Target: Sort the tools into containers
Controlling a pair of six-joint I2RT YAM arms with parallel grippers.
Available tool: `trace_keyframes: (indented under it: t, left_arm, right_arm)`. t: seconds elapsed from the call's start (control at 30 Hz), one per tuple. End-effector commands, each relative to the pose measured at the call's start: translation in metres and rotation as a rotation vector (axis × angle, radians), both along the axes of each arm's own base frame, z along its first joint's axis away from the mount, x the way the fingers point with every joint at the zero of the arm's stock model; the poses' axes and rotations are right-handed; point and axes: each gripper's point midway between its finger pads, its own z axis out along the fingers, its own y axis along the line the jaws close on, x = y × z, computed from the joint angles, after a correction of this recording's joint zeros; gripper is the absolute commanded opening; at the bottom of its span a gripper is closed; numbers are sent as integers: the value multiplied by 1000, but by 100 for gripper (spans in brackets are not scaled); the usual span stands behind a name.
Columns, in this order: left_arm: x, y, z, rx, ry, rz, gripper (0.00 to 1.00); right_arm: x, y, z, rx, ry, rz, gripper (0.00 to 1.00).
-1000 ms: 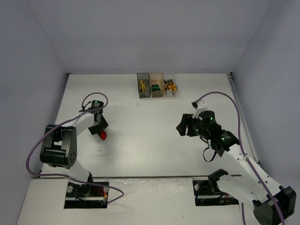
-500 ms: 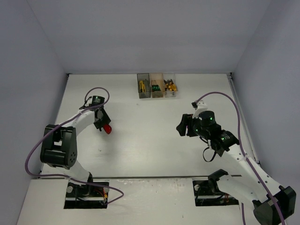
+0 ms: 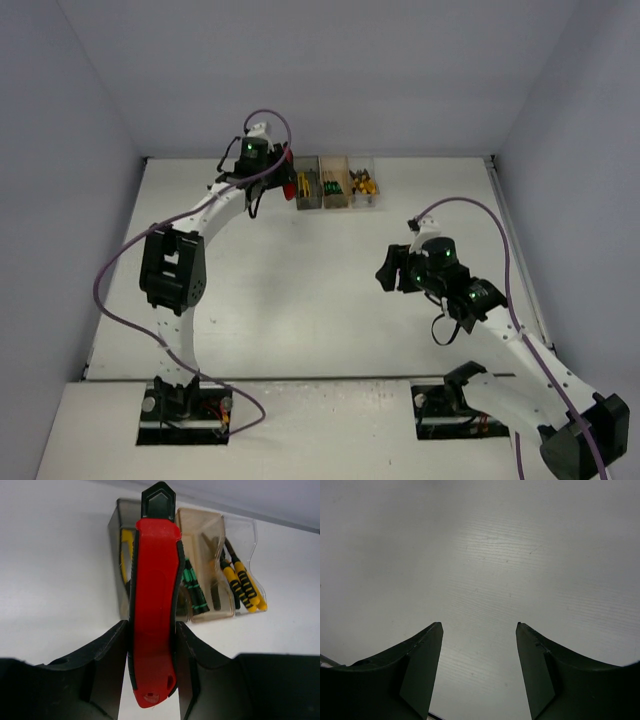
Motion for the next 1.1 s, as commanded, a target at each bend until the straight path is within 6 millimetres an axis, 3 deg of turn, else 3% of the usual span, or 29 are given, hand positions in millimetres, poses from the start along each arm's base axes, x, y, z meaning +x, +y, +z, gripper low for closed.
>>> trace_keyframes:
  t: [0.0,0.2,0.47,0.67,0.83,1.07]
  left_arm:
    - [44,-30,62,-35,-264,-121,0]
    - [79,-50,53,-39,-333,-180,0]
    - [101,-58,51,-70,-373,-156,0]
    - [102,-60,31,-79,-332,-131,7]
    - [98,-63,12,-71,-293,-131,22]
    - [97,-65,14,-67,-298,-129,35]
  right_arm:
    - [8,7,2,17,-13,0,57]
    - [7,8,-1,16,-4,8,57]
    - [9,8,-10,-3,24,1,57]
    - [11,7,-12,-13,27,0,57]
    - [11,6,-12,-13,25,-4,57]
    - [11,6,-6,-7,6,-9,57]
